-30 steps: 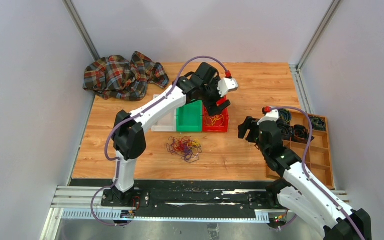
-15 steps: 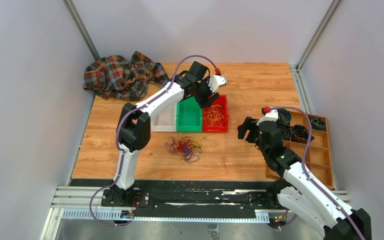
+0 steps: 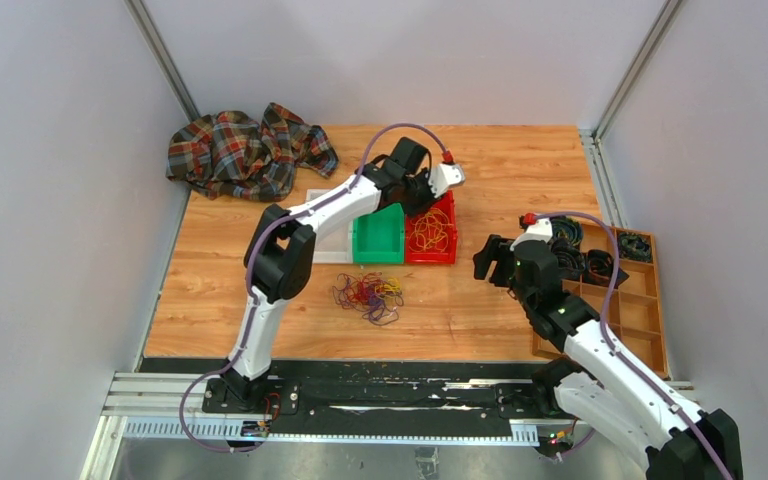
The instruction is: Untangle the cables
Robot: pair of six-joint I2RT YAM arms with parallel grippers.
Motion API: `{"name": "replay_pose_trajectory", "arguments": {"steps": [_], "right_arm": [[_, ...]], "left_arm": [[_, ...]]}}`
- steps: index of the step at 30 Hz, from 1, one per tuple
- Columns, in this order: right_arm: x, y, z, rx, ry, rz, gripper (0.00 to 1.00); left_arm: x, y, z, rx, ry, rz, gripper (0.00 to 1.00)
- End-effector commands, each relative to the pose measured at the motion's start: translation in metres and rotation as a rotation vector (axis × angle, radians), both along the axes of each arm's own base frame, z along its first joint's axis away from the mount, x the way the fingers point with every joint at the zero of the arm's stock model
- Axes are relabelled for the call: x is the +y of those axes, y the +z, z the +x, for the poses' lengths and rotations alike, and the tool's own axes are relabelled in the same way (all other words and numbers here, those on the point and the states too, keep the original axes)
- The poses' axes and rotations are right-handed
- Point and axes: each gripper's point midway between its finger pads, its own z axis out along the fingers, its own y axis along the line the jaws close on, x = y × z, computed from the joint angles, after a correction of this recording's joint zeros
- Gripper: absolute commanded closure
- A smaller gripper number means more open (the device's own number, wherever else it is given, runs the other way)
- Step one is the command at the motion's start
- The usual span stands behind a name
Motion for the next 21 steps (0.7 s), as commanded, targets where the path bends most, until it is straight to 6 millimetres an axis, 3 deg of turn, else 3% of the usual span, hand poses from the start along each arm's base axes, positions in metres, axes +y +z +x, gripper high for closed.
{"name": "replay_pose_trajectory", "arguments": {"steps": [1,6,15,17,19,21], "right_arm": [[0.000,0.008,0.004,-0.009,-0.014,0.029,0.29],[0.010,0.008,0.008,-0.015,0.011,0.070,0.29],[0.014,0.017,0.016,-0.013,0.017,0.065,0.30],[0.014,0.017,0.016,-0.016,0.012,0.070,0.30],[0.013,0.019,0.015,-0.023,0.011,0.076,0.31],[0.012,0.021,0.013,-0.035,0.009,0.082,0.31]], "left_arm": [[-0.017,-0.018,-0.011,-0.016,-0.040,0.020,0.81],[-0.020,-0.024,-0.008,-0.034,-0.026,0.037,0.85],[-0.002,-0.050,-0.014,-0.027,0.042,0.071,0.92],[-0.004,-0.047,-0.013,-0.027,0.053,0.053,0.92],[-0.007,-0.040,-0.013,-0.020,0.056,0.043,0.87],[-0.008,-0.026,-0.010,-0.019,0.064,0.037,0.74]]}}
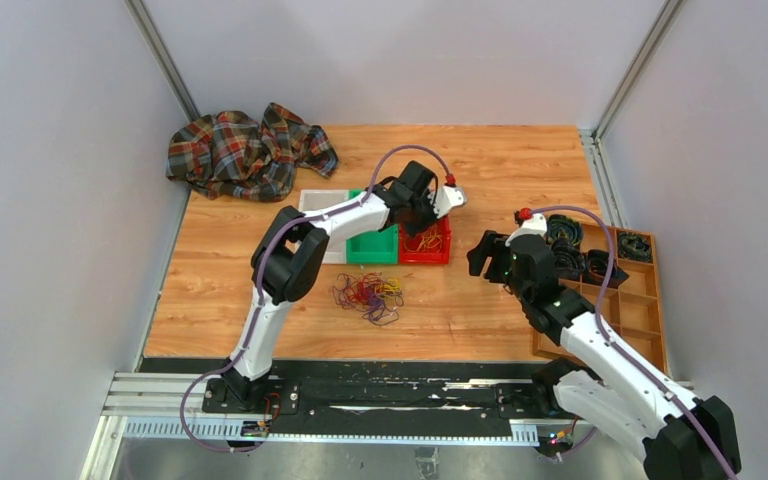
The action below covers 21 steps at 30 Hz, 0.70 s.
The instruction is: Untangle the cables
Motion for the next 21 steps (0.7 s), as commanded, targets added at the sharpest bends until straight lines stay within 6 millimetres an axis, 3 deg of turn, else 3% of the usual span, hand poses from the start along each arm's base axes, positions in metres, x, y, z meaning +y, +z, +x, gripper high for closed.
{"name": "replay_pose_trajectory", "arguments": {"steps": [1,9,15,21], "right_arm": [[-0.004,0.026,0.005,-0.069,-0.027,0.047,0.31],[-0.007,0.029,0.000,-0.071,-0.033,0.052,0.31],[-0.009,0.027,-0.005,-0.071,-0.036,0.060,0.32],[-0.008,0.027,-0.008,-0.051,-0.033,0.063,0.32]], "left_arm": [[-0.007,0.041,0.012,-0.036,0.036,-0.052,0.69],[-0.017,0.112,0.000,-0.020,0.004,-0.153,0.24],[-0.007,0.141,-0.003,-0.059,0.006,-0.144,0.11],[0.021,0.159,-0.005,-0.108,0.035,-0.068,0.01]]}}
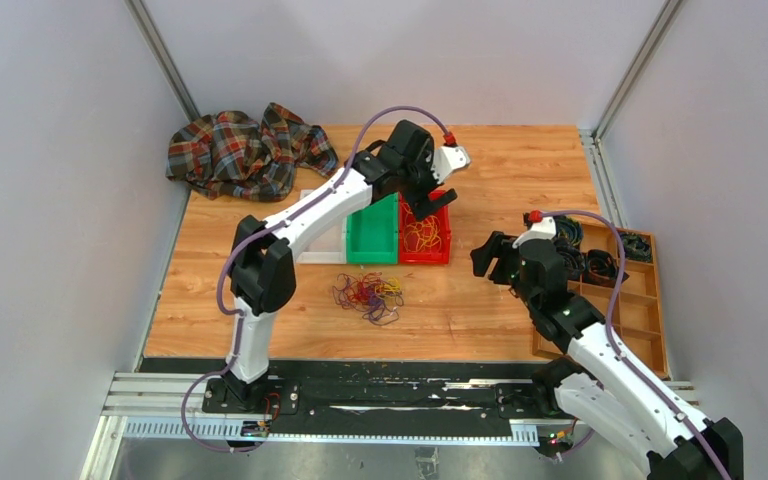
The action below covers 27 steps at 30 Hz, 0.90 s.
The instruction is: Untangle the cables
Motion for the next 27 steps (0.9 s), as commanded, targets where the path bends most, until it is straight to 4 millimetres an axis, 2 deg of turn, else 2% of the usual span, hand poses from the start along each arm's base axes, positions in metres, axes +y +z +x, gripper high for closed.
{"name": "replay_pose_trajectory", "arguments": {"steps": [1,3,6,9,11,14,18,22,27], "right_arm": [[-0.005,0.005,-0.001,0.008,-0.018,0.016,0.32],[-0.002,0.004,-0.003,0.011,-0.006,0.025,0.33],[0.004,0.002,-0.005,0.025,0.021,0.035,0.34],[0.010,-0.003,-0.007,0.045,0.040,0.035,0.36],[0.013,-0.008,-0.007,0.060,0.049,0.031,0.36],[0.022,-0.010,-0.007,0.066,0.069,0.034,0.38],[0.041,-0.008,-0.006,0.069,0.124,0.035,0.47],[0.068,-0.012,-0.016,0.075,0.212,0.009,0.51],[0.111,-0.024,-0.032,0.077,0.370,0.010,0.51]], "left_arm": [[0.029,0.031,-0.008,-0.033,0.019,0.045,0.02],[0.047,0.045,-0.018,-0.020,0.021,0.025,0.02],[0.075,0.050,-0.047,0.029,0.008,0.012,0.02],[0.102,0.033,-0.090,0.102,-0.034,0.030,0.02],[0.119,0.009,-0.120,0.158,-0.054,0.055,0.02],[0.131,-0.015,-0.145,0.196,-0.064,0.049,0.01],[0.134,-0.044,-0.159,0.270,-0.055,0.048,0.11],[0.135,-0.064,-0.153,0.280,-0.020,0.049,0.28],[0.132,-0.075,-0.145,0.257,-0.004,-0.014,0.33]]}}
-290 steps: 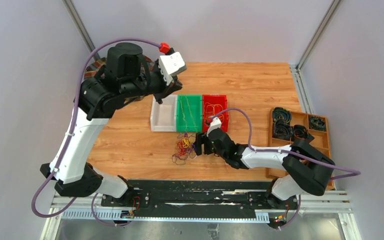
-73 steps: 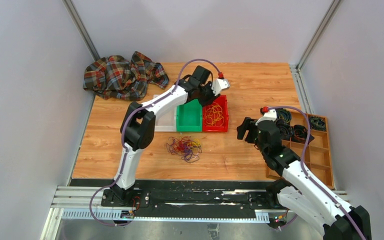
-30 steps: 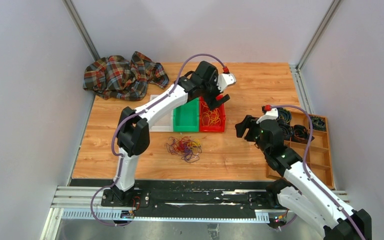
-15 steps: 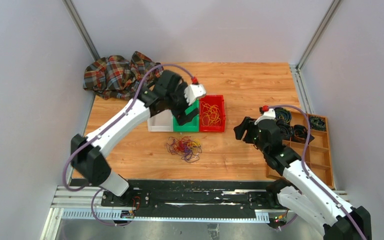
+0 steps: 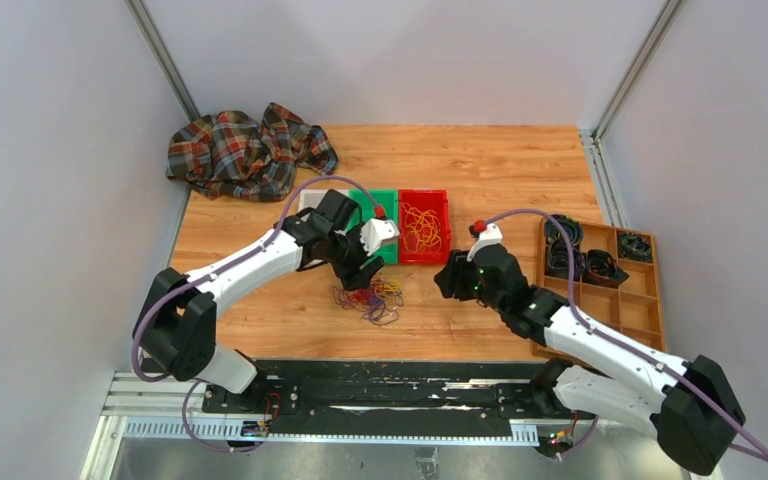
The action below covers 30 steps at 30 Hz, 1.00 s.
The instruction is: Untangle the cables
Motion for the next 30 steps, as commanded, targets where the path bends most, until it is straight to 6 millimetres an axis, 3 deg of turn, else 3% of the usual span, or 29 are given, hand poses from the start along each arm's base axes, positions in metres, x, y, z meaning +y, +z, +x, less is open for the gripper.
{"name": "replay_pose_trajectory", "arguments": {"steps": [1,8,15,19,23,28,30], "right_arm": [[0.042,0.012,-0.003,-0.051,0.124,0.058,0.50],[0.090,0.003,-0.004,-0.053,0.275,0.067,0.44],[0.120,-0.013,0.007,-0.026,0.313,0.052,0.44],[0.136,-0.019,0.006,-0.007,0.348,0.056,0.48],[0.143,-0.030,0.001,0.017,0.368,0.040,0.60],[0.140,-0.036,-0.002,0.038,0.354,0.041,0.92],[0.137,-0.034,-0.003,0.033,0.348,0.043,0.99]], "left_arm": [[-0.015,0.003,0.015,-0.062,0.007,-0.099,0.33],[-0.003,-0.033,0.011,-0.040,0.000,-0.024,0.42],[0.006,-0.044,-0.001,-0.043,-0.032,-0.010,0.64],[0.010,-0.046,-0.007,-0.038,-0.036,-0.001,0.74],[0.014,-0.044,-0.010,-0.041,-0.030,0.005,0.78],[0.017,-0.034,-0.012,-0.061,-0.017,-0.008,0.83],[0.017,-0.032,-0.013,-0.062,-0.013,-0.013,0.84]]}}
